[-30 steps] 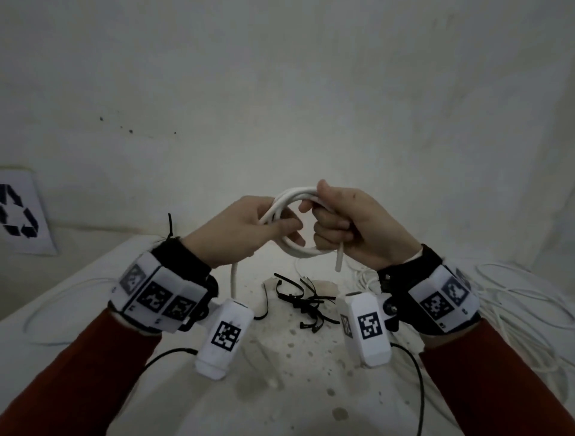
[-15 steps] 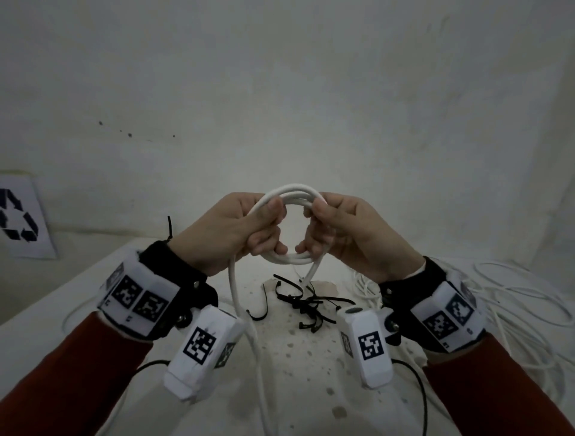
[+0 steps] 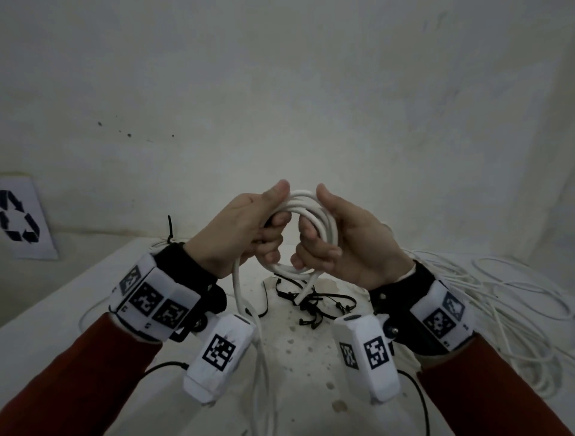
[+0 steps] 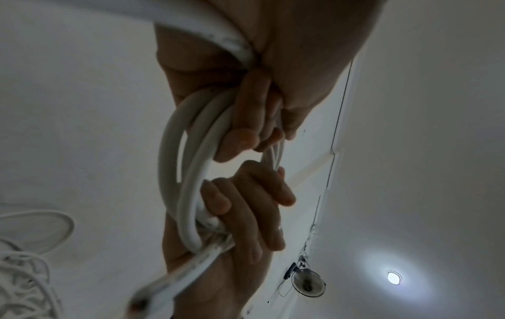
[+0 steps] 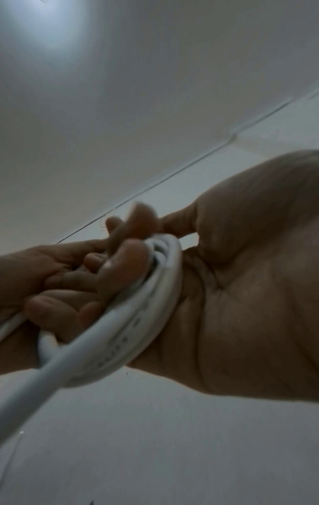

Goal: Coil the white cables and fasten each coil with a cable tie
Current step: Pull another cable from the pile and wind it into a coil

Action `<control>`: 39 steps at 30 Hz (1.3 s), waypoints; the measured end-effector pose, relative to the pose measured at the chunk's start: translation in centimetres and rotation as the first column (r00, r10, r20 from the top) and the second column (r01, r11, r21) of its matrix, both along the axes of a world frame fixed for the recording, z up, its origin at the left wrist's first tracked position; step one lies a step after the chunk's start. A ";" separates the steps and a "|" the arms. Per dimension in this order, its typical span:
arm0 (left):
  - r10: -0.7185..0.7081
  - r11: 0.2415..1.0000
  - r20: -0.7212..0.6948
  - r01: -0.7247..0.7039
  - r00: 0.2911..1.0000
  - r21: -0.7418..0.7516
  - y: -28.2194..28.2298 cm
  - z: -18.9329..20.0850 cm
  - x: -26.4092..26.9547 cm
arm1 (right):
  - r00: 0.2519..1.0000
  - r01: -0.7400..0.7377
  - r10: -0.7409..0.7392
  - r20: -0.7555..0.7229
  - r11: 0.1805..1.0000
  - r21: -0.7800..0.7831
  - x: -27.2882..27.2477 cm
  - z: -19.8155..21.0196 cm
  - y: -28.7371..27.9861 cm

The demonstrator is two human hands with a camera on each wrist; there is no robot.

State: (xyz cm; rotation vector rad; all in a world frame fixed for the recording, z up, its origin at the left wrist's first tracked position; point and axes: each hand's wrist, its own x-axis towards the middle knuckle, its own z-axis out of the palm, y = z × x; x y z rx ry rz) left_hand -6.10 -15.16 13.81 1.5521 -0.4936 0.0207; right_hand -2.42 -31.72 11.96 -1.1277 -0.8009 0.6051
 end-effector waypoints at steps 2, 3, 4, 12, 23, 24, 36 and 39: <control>-0.019 0.999 0.020 0.018 1.000 0.049 0.2 0.1 -0.1 | 0.995 -0.092 0.094 -0.040 0.995 0.048 0.0 -0.5 0.0; -0.034 0.997 0.033 0.031 0.999 0.072 0.3 0.2 -0.1 | 0.986 -0.149 0.155 -0.063 0.985 0.086 -0.1 -0.7 0.0; -0.051 0.995 0.042 0.047 0.998 0.091 0.4 0.2 0.0 | 0.973 -0.204 0.216 -0.086 0.971 0.127 -0.2 -0.9 0.1; -0.021 0.956 0.137 -0.020 0.990 0.292 3.0 -0.3 -0.5 | 0.958 -0.254 0.276 -0.084 0.945 0.208 -0.2 0.1 -1.7; 0.264 0.870 0.408 -0.399 0.874 0.290 3.4 -0.4 0.3 | 0.946 -0.253 0.291 -0.140 0.938 0.238 -0.4 0.6 -2.9; 0.273 0.884 0.370 -0.384 0.888 0.267 3.0 -0.9 0.5 | 0.948 -0.225 0.282 -0.147 0.922 0.315 -0.5 0.8 -2.8; 0.325 0.748 0.548 -0.564 0.770 0.349 3.7 -3.0 -0.1 | 0.982 0.093 0.047 -0.183 0.722 0.685 -1.4 1.2 -1.9; 0.290 0.770 0.538 -0.527 0.791 0.359 2.8 -3.4 -0.5 | 0.981 0.179 -0.067 -0.182 0.675 0.716 -1.0 1.7 -1.4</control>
